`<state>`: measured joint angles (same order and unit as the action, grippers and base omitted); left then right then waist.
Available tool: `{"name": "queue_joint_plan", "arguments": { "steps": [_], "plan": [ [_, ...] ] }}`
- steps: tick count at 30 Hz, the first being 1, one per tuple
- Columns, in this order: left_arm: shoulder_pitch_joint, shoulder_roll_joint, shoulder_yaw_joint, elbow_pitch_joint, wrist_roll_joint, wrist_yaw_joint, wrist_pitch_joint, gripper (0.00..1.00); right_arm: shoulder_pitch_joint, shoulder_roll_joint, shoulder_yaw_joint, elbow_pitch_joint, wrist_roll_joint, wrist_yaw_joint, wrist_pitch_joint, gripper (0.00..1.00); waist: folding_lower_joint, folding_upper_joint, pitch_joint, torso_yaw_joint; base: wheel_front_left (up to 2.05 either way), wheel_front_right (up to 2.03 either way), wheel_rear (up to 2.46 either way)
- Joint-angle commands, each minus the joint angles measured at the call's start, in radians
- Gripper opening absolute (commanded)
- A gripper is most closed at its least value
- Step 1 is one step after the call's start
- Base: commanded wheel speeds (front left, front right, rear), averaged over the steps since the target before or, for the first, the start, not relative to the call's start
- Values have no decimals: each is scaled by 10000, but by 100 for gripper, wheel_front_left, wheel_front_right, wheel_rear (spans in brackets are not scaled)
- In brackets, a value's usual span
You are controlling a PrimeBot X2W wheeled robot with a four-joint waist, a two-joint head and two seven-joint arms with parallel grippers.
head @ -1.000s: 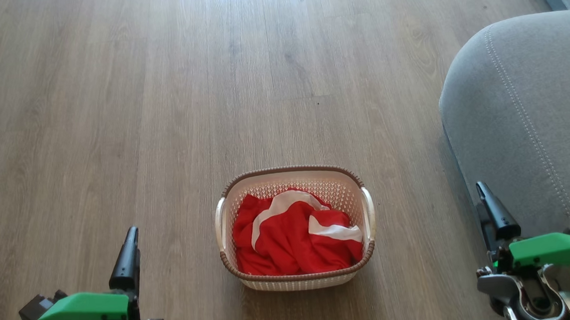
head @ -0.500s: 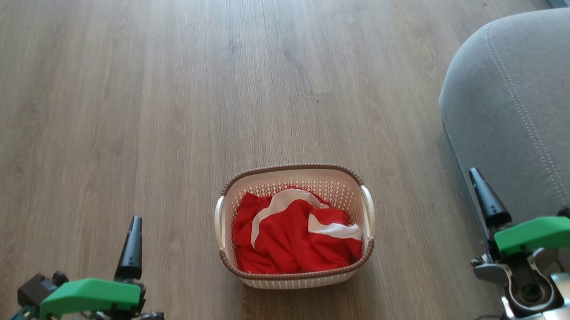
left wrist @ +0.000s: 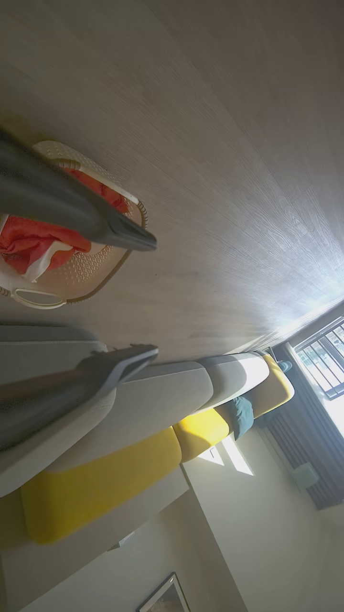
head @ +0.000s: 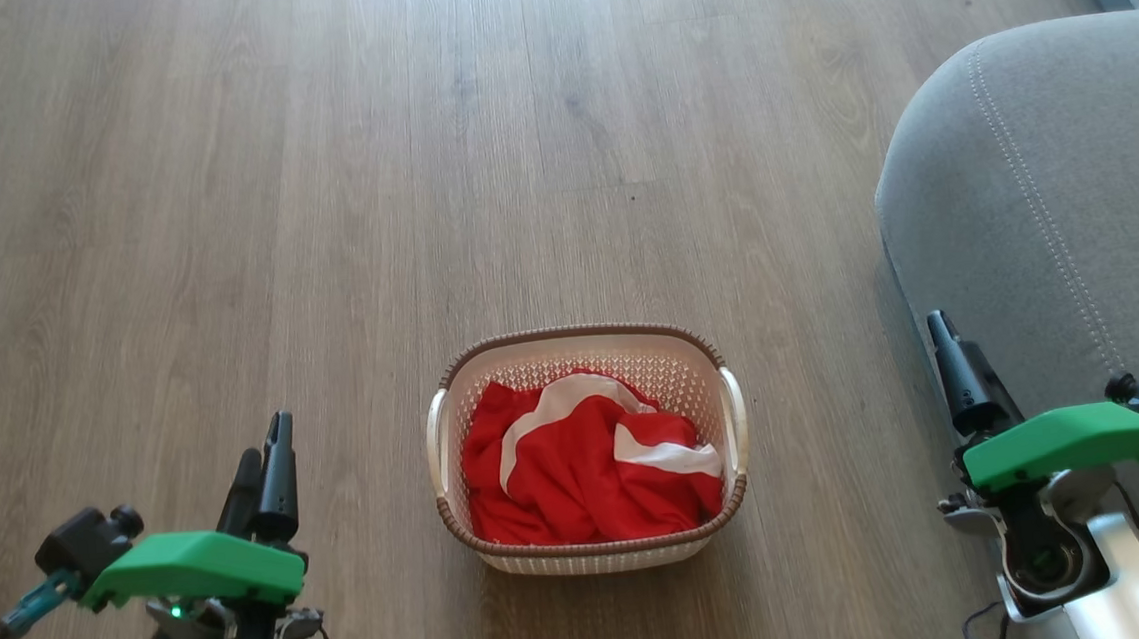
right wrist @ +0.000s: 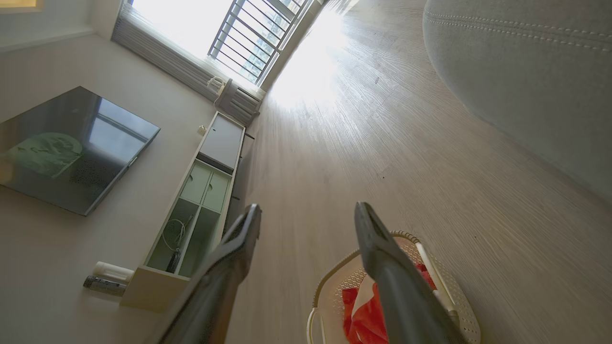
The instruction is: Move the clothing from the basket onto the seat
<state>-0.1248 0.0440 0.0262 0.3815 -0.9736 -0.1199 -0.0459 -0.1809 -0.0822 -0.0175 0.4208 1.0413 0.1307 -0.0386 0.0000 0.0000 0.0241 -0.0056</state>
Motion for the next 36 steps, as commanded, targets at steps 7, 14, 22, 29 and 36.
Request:
{"name": "queue_joint_plan", "arguments": {
  "steps": [7, 14, 22, 29, 36],
  "plan": [
    [-747, 226, 73, -316, 1302, -50, -302, 100, -822, -238, 209, -40, -1180, 1, -353, 100, 0, 0, 45, -17, 0, 0, 0],
    [-906, 259, 11, -299, 2388, 7, -507, 100, -1057, -271, 342, 240, -2074, 1, -561, 100, 0, 0, 67, -33, 0, 0, 0],
    [-1091, 314, -76, -172, 3482, 83, -741, 100, -1316, -332, 487, 409, -3070, 1, -798, 100, 0, 0, 128, -33, 0, 0, 0],
    [-1215, 360, -105, -23, 4361, 186, -946, 100, -1532, -371, 609, 625, -3908, 1, -1005, 100, 0, 0, 133, -38, 0, 0, 0],
    [-1361, 414, -155, 85, 5268, 312, -1150, 100, -1748, -408, 647, 793, -4783, 1, -1212, 100, 0, 0, 141, -44, 0, 0, 0]
  ]
}}
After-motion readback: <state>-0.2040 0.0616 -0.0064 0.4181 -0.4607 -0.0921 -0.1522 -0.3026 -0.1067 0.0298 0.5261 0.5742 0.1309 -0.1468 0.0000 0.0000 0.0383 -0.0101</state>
